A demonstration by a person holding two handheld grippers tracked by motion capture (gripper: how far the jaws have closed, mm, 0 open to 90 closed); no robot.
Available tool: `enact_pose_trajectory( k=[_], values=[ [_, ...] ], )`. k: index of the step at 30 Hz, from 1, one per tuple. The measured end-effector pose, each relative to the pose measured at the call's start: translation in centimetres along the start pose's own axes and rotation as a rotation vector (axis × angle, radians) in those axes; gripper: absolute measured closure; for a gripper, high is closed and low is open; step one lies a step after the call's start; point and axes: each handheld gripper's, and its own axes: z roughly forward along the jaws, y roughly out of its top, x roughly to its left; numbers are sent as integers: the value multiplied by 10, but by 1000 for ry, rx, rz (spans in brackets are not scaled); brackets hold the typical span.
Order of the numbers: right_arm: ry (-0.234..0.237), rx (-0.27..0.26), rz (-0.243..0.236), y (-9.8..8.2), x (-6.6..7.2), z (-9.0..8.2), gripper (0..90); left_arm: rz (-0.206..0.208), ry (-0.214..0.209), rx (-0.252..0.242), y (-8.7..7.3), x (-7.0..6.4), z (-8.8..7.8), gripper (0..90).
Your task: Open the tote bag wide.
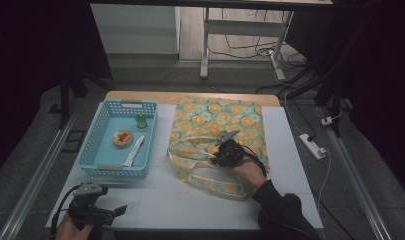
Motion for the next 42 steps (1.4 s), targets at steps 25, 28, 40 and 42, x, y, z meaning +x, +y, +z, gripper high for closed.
enact_pose_trajectory(
  k=[25,28,40,42],
  values=[
    [23,-103,50,19,-6,-32,900,-4,-10,4,0,1,0,9],
    [23,-135,46,27,-3,-39,900,-5,-9,4,0,1,0,10],
    [24,-191,60,41,-1,-52,900,-6,-10,9,0,1,0,10],
    [24,-200,62,42,-1,-55,900,-5,-10,11,0,1,0,10]
  ],
)
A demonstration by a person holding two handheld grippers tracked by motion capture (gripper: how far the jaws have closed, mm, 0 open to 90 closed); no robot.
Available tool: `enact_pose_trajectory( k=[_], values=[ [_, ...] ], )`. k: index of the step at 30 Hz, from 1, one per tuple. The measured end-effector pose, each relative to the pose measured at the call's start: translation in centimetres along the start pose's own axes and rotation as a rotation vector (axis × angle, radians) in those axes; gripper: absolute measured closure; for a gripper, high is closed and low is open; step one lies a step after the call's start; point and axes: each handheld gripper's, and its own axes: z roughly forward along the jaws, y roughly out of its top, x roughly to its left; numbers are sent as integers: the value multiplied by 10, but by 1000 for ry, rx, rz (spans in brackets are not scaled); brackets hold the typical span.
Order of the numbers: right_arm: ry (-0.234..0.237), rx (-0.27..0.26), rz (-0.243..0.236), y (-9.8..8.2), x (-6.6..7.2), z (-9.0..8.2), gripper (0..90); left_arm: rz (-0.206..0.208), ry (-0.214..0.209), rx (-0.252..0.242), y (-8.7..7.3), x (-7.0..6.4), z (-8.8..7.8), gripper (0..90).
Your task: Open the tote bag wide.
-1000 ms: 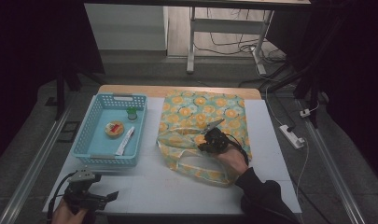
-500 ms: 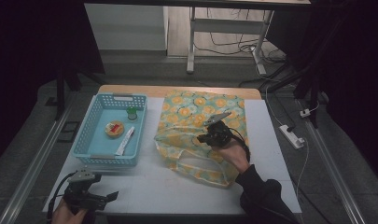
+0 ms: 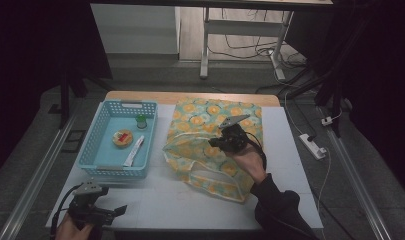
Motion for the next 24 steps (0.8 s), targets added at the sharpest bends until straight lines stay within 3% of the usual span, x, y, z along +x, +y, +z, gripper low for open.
enact_pose_trajectory(
  k=[24],
  values=[
    [-25,-96,-8,20,5,-19,900,-2,0,1,0,0,1,11]
  ],
)
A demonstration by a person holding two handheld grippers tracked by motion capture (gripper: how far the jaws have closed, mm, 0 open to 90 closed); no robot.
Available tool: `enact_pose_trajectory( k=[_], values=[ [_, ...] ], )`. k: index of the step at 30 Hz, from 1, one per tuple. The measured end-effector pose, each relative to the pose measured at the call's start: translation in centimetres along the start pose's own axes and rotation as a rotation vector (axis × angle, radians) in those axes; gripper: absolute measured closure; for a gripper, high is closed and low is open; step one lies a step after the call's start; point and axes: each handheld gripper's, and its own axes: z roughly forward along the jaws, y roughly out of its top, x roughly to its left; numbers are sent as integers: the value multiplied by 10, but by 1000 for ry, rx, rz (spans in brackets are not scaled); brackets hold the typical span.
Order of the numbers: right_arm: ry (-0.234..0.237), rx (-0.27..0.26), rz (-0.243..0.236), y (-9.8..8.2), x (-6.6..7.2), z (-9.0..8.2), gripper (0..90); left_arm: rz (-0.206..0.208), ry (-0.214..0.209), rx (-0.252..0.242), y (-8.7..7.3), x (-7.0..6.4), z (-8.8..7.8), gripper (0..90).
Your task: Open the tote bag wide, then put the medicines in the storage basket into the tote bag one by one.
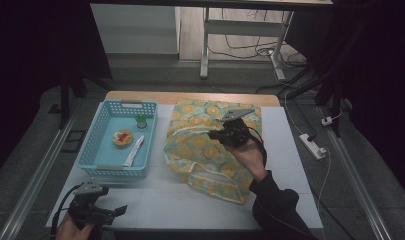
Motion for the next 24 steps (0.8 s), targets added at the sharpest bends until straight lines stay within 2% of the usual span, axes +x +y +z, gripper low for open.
enact_pose_trajectory(
  k=[14,24],
  values=[
    [-28,-42,9,4,-6,-10,900,0,-2,6,0,0,0,11],
    [-26,-40,6,4,-6,-10,900,-12,-3,-9,-1,1,-1,4]
  ],
)
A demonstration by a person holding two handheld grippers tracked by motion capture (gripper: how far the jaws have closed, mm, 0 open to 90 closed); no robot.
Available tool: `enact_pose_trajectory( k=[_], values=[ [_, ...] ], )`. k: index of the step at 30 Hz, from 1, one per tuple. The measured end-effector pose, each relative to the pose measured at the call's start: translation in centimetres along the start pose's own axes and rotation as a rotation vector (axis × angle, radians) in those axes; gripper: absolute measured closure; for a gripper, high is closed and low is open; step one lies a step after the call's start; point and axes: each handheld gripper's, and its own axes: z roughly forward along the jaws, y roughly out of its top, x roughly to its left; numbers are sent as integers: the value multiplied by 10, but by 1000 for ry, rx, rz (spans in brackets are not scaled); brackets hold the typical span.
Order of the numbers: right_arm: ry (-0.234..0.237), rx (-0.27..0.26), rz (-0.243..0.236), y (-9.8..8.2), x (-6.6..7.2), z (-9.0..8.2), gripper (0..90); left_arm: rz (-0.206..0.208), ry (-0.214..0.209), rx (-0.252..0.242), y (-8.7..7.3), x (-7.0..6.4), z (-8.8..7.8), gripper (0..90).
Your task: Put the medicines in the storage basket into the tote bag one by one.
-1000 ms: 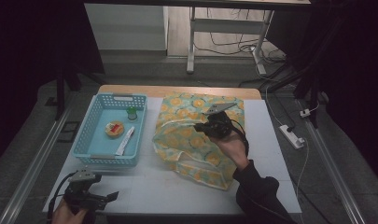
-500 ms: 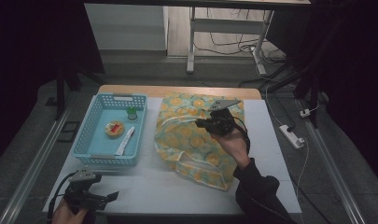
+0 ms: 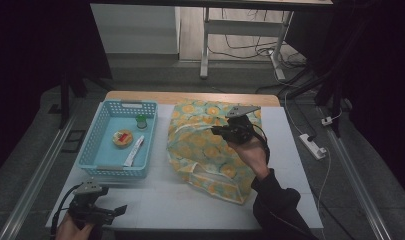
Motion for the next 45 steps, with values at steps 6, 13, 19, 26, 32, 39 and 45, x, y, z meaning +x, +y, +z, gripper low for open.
enact_pose_trajectory(
  k=[6,13,19,26,32,39,45],
  values=[
    [3,5,-1,-1,1,2,900,-10,-8,-24,-1,1,-3,0],
    [14,9,-5,-2,1,3,900,-17,-12,-35,-1,2,-4,0],
    [27,8,0,-2,1,3,900,-17,-20,-57,1,2,-7,0],
    [27,16,-5,-3,2,5,900,21,-8,-96,7,-2,-16,0],
    [27,17,-3,-3,1,5,900,22,-30,-104,12,-1,-20,0],
    [27,19,3,-3,1,6,900,15,-14,-135,20,0,-29,0],
    [28,24,5,-4,1,7,900,9,-21,-152,27,2,-32,0]
  ],
)
